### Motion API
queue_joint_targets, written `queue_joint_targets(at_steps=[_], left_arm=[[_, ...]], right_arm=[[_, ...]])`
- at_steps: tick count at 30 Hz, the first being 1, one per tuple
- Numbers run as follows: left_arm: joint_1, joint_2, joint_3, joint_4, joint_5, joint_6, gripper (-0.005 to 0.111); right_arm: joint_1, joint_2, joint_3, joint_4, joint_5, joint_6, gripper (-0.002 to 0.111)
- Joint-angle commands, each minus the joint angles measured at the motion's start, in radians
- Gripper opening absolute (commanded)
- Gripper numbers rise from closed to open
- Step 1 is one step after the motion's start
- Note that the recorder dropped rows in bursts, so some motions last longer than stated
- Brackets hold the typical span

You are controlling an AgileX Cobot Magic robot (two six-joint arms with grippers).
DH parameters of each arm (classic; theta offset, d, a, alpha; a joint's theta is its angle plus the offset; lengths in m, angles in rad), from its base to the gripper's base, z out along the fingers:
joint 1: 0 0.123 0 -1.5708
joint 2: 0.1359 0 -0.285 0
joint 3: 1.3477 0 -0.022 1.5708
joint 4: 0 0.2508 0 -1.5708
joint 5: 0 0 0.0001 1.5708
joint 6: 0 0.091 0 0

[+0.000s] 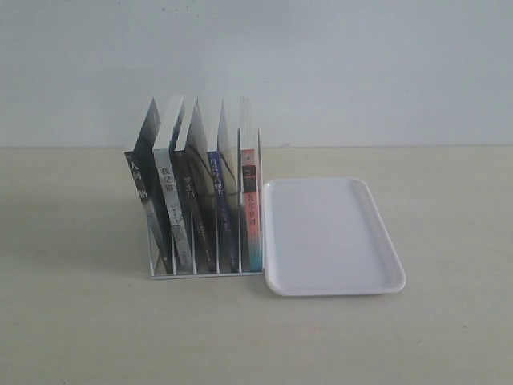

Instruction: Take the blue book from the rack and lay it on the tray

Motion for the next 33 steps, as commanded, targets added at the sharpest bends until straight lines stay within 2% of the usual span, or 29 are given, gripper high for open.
queue_joint_targets(at_steps=[1, 5, 11, 14, 17, 21, 24, 27, 29, 33], left_arm=[[-0.008, -0.002, 0.004, 0.003, -0.004, 0.002, 0.006], [-0.008, -0.002, 0.004, 0.003, -0.004, 0.002, 0.006], [-0.008, -0.002, 0.004, 0.003, -0.004, 0.002, 0.006], [-0.008, -0.002, 0.004, 0.003, -0.004, 0.002, 0.006], [-0.008, -0.002, 0.004, 0.003, -0.004, 0.002, 0.006], [-0.008, -0.002, 0.004, 0.003, -0.004, 0.002, 0.006], [-0.008, -0.002, 0.004, 0.003, -0.004, 0.002, 0.006], [-0.008, -0.002, 0.004, 0.003, -0.004, 0.002, 0.006], [-0.008, -0.002, 0.004, 0.003, -0.004, 0.002, 0.006], [-0.008, -0.002, 0.004, 0.003, -0.004, 0.002, 0.006]], right_arm=[[-0.003, 0.094, -0.013, 0.068, -0.094, 0.069, 0.0], [-0.003, 0.189, -0.013, 0.343, -0.153, 0.226, 0.0], [0.021, 0.332, -0.015, 0.515, -0.152, 0.218, 0.0], [0.128, 0.377, -0.066, 0.54, -0.058, 0.103, 0.0], [0.301, 0.397, -0.161, 0.554, -0.032, -0.056, 0.0], [0.573, 0.397, -0.315, 0.554, -0.098, -0.35, 0.0], [0.734, 0.397, -0.407, 0.554, -0.167, -0.528, 0.0], [0.804, 0.4, -0.469, 0.554, -0.231, -0.527, 0.0], [0.81, 0.42, -0.503, 0.554, -0.233, -0.52, 0.0], [0.81, 0.516, -0.573, 0.539, -0.117, -0.518, 0.0]])
